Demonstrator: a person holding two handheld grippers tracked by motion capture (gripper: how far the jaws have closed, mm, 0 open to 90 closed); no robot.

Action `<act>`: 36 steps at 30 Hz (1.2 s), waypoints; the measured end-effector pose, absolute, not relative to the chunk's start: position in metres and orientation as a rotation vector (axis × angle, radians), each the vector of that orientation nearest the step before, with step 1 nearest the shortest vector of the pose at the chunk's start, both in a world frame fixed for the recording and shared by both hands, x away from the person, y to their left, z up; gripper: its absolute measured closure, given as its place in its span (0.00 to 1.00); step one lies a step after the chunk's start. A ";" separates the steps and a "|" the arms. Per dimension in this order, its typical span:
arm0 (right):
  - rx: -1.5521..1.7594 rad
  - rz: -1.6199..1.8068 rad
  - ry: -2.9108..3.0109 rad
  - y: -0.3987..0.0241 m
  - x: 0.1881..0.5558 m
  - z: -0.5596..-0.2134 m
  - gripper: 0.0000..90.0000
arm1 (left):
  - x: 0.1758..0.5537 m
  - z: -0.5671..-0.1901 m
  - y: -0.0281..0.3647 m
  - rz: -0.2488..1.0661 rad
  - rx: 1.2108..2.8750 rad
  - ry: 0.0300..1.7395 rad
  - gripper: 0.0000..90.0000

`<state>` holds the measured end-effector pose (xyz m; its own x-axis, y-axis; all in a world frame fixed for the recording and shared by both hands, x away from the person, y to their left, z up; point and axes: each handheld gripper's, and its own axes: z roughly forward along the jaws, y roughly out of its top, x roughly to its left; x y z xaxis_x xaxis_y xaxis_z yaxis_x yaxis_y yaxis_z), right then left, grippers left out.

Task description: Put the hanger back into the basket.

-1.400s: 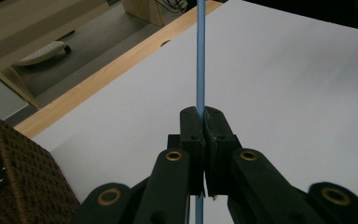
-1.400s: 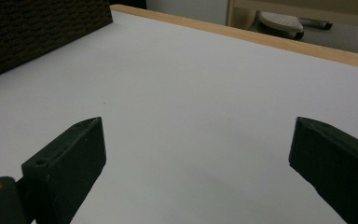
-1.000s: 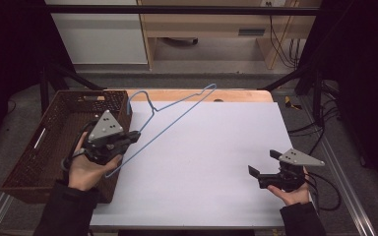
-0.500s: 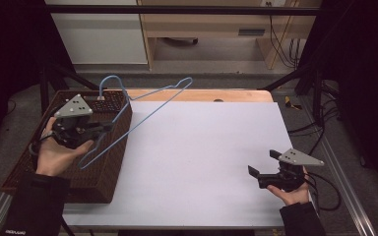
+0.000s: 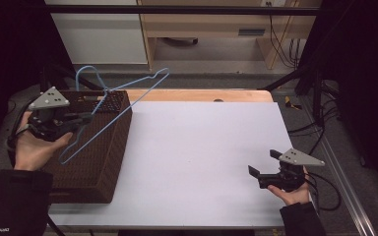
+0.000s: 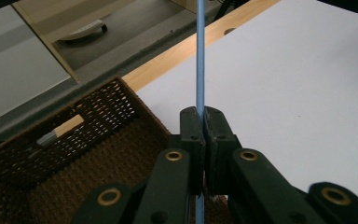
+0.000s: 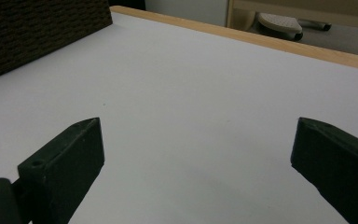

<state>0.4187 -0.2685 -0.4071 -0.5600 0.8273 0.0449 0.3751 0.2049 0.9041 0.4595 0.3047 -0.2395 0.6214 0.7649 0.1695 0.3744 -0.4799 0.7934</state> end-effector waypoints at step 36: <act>1.117 1.316 2.041 -0.268 0.420 -0.408 0.03 | 0.458 -0.286 0.402 0.748 2.104 1.159 0.97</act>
